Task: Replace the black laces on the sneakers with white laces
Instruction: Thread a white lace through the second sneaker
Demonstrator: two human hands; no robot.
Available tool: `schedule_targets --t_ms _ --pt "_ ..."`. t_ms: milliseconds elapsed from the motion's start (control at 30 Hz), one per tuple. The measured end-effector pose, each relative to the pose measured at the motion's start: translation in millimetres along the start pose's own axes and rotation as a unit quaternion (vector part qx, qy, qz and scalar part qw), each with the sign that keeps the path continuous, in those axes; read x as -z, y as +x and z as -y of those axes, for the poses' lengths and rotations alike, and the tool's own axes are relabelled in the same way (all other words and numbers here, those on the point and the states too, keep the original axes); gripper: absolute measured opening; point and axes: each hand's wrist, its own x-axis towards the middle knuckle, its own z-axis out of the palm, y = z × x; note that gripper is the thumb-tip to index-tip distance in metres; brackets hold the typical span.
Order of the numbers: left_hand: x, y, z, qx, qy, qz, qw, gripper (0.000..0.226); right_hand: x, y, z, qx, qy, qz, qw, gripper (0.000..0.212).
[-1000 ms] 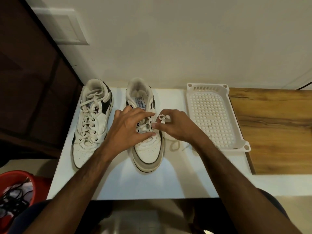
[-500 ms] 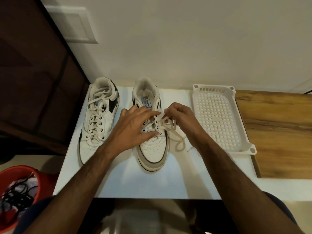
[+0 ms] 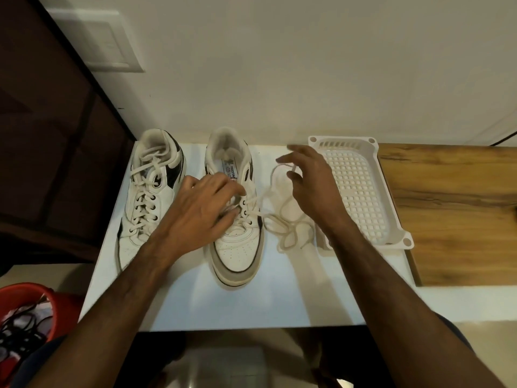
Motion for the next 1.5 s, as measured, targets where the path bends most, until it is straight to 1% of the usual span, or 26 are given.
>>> schedule_targets --t_ms 67,133,200,233,267,333,400,467,533,600,733,800,867,967,1000,1033,1067,1133,1167,1233,1267,1300,1333,1400,1433,1500 --pt "-1 3 -8 -0.017 0.026 -0.024 0.999 0.027 4 1 -2 -0.021 -0.016 0.024 0.999 0.046" --pt "-4 6 -19 -0.04 0.049 -0.027 0.998 0.026 6 -2 -1 -0.031 -0.072 0.051 0.996 0.047" --pt "-11 5 -29 -0.038 0.068 -0.001 0.997 0.029 10 -5 3 -0.03 -0.105 0.062 0.992 0.04" --pt "-14 5 -32 -0.028 0.07 0.013 0.997 0.032 13 -6 6 -0.027 -0.098 0.078 0.992 0.035" --pt "-17 4 -34 -0.019 0.07 0.021 0.997 0.033 17 -6 8 -0.026 -0.078 0.11 0.99 0.03" --pt "-20 3 -35 -0.001 0.065 0.025 0.998 0.033 24 -9 11 -0.037 -0.054 0.219 0.974 0.022" --pt "-21 4 -35 0.017 0.055 0.02 0.998 0.032 28 -14 12 -0.038 -0.109 0.32 0.94 0.021" --pt "-21 5 -34 0.023 0.047 0.017 0.999 0.033 30 -18 6 -0.063 -0.172 0.376 0.908 0.025" --pt "-21 4 -33 0.017 0.046 0.011 0.999 0.034 32 -19 2 -0.094 -0.218 0.38 0.894 0.033" --pt "-22 4 -33 0.009 0.043 0.007 0.999 0.035 35 -19 1 -0.098 -0.257 0.375 0.885 0.037" --pt "-21 2 -28 0.0 0.02 0.019 1.0 0.038 35 -30 11 -0.075 -0.295 0.41 0.86 0.028" --pt "-20 1 -23 0.002 -0.019 0.019 1.0 0.037 32 -36 10 -0.061 -0.321 0.392 0.86 0.027" --pt "-15 2 -18 0.025 -0.093 0.002 0.995 0.031 26 -39 6 -0.035 -0.35 0.365 0.862 0.021" --pt "-3 4 -3 0.086 -0.171 -0.07 0.979 0.036 17 -38 -1 0.007 -0.376 0.366 0.851 0.02" --pt "1 5 3 0.106 -0.18 -0.093 0.974 0.036 17 -36 -2 0.012 -0.37 0.38 0.848 0.02" --pt "5 5 9 0.127 -0.192 -0.107 0.967 0.034 19 -34 -2 0.003 -0.34 0.401 0.851 0.019" --pt "10 3 13 0.15 -0.207 -0.107 0.961 0.031 24 -30 1 -0.011 -0.284 0.424 0.86 0.016" --pt "15 -1 20 0.192 -0.236 -0.075 0.95 0.027 35 -22 15 -0.04 -0.106 0.479 0.871 0.011" --pt "14 2 17 0.198 -0.245 -0.054 0.948 0.027 47 -20 24 -0.041 -0.004 0.481 0.876 0.009" --pt "11 4 11 0.194 -0.241 -0.031 0.95 0.031 59 -18 41 -0.042 0.184 0.445 0.875 0.01" --pt "9 3 9 0.193 -0.238 -0.031 0.951 0.033 55 -18 48 -0.046 0.253 0.419 0.871 0.011" --pt "7 5 7 0.193 -0.238 -0.034 0.951 0.034 50 -17 50 -0.051 0.292 0.378 0.877 0.012" --pt "6 7 4 0.196 -0.239 -0.037 0.95 0.035 41 -17 55 -0.051 0.298 0.328 0.895 0.011" --pt "6 8 3 0.208 -0.253 -0.042 0.944 0.036 15 -16 56 -0.047 0.236 0.232 0.943 0.01" --pt "6 7 3 0.212 -0.262 -0.039 0.941 0.036 5 -16 56 -0.041 0.193 0.198 0.96 0.009" --pt "8 6 7 0.22 -0.277 -0.02 0.935 0.037 -10 -16 56 -0.029 0.14 0.162 0.976 0.007"
